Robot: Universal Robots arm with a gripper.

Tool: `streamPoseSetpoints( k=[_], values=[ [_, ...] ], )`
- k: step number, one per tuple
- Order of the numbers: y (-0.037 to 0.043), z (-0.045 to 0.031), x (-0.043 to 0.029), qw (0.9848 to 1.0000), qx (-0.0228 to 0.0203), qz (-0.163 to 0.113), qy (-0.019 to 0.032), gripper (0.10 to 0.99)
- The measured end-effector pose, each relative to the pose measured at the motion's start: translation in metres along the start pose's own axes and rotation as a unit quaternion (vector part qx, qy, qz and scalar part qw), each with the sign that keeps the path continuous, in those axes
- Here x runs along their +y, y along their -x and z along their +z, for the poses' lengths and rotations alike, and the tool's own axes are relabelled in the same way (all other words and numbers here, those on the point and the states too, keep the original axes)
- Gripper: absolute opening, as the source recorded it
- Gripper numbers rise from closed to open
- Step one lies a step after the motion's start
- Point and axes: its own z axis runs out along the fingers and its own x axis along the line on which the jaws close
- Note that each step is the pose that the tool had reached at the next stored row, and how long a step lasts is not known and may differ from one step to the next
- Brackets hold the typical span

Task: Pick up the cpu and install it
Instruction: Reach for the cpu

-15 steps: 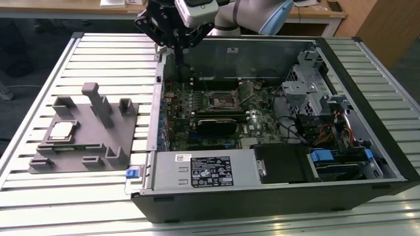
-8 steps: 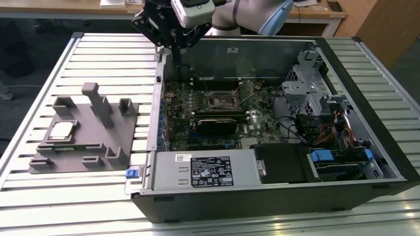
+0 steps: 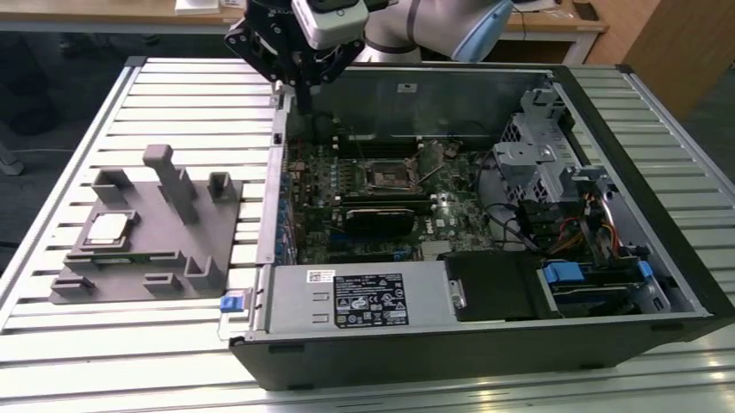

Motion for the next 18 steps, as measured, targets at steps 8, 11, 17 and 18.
streamPoseSetpoints(
  k=[8,11,17,18],
  values=[
    [-0.0051,0.0003,-0.0004,1.0000,0.0000,0.000,0.0000,0.118],
    [-0.0070,0.0004,-0.0006,1.0000,0.0000,0.000,0.0000,0.118],
    [-0.0109,0.0007,-0.0009,1.0000,0.0000,0.000,0.0000,0.118],
    [-0.0115,0.0008,-0.0009,1.0000,0.0000,0.000,0.0000,0.118]
  ],
)
